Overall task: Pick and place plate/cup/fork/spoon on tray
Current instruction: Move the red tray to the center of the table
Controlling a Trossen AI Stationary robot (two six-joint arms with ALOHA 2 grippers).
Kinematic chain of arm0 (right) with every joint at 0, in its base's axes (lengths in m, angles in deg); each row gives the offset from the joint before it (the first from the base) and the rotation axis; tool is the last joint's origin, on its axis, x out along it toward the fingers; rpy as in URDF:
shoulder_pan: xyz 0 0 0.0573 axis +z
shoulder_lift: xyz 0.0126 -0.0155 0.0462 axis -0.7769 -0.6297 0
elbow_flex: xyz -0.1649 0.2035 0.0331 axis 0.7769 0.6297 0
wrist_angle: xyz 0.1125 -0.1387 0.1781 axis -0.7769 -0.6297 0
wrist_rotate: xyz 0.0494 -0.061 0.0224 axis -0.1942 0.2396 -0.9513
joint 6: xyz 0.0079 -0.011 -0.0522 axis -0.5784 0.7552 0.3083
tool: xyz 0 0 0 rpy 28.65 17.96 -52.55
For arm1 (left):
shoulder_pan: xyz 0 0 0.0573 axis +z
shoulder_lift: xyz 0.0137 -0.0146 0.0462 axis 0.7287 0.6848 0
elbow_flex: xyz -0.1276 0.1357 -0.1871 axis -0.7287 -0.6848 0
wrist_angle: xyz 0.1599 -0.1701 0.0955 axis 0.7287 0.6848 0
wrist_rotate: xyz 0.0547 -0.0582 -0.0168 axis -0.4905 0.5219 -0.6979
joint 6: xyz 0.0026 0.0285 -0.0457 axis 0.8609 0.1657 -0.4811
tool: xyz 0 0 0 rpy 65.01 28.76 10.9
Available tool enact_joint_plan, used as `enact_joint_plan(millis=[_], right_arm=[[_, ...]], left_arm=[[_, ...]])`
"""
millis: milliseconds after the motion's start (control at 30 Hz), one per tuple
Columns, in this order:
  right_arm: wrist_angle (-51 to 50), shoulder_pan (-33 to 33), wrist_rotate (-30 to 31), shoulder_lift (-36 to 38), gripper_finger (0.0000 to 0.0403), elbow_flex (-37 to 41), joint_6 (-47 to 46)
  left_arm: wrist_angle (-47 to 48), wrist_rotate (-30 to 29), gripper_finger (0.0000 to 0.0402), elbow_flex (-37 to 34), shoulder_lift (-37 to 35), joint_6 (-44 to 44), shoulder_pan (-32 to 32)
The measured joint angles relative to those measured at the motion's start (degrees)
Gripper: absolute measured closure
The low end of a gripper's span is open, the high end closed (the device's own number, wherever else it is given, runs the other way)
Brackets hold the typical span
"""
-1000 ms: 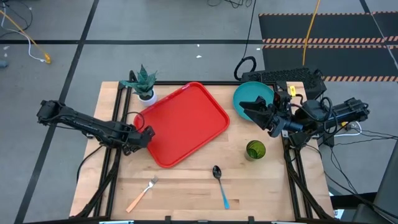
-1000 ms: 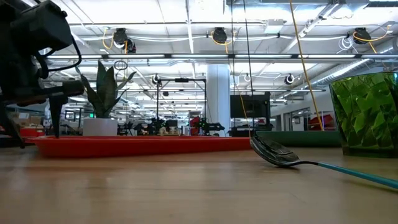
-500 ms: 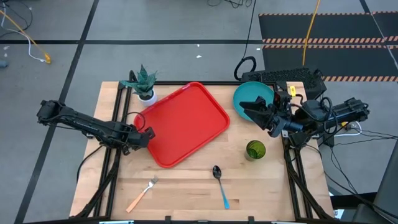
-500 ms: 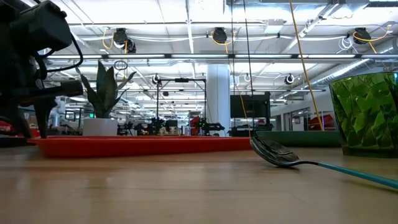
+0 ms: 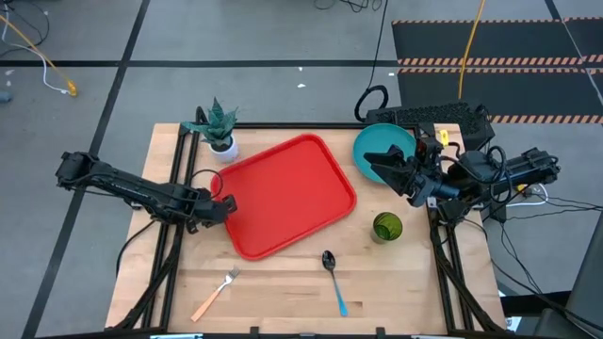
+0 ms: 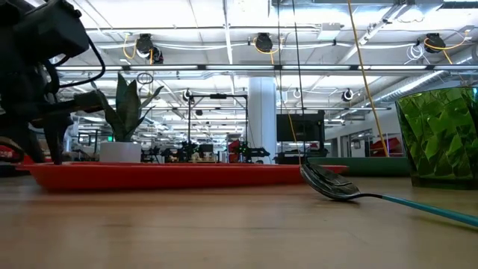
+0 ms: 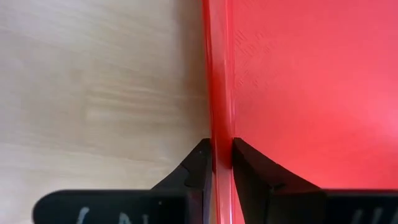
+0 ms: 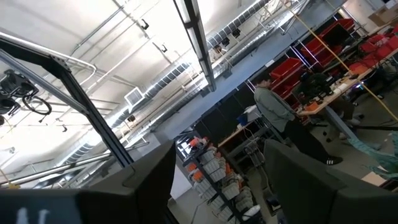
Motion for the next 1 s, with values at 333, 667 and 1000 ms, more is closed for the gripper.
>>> enact_joint_plan(millis=[333, 667, 1000], right_arm=[[0.0, 0.0, 0.1, 0.0, 0.0164, 0.0, 0.0], [0.0, 0.0, 0.2, 0.0, 0.0164, 0.0, -2.6], [0.0, 1.0, 0.0, -1.2, 0.0164, 0.0, -6.0]], left_arm=[[-3.7, 0.3, 0.0347, 0.8, 0.0, 9.7, 0.0], [-2.9, 0.7, 0.0346, 2.4, 0.0, 15.2, 0.1], [-3.6, 0.8, 0.0346, 2.5, 0.0, 21.7, 6.7]])
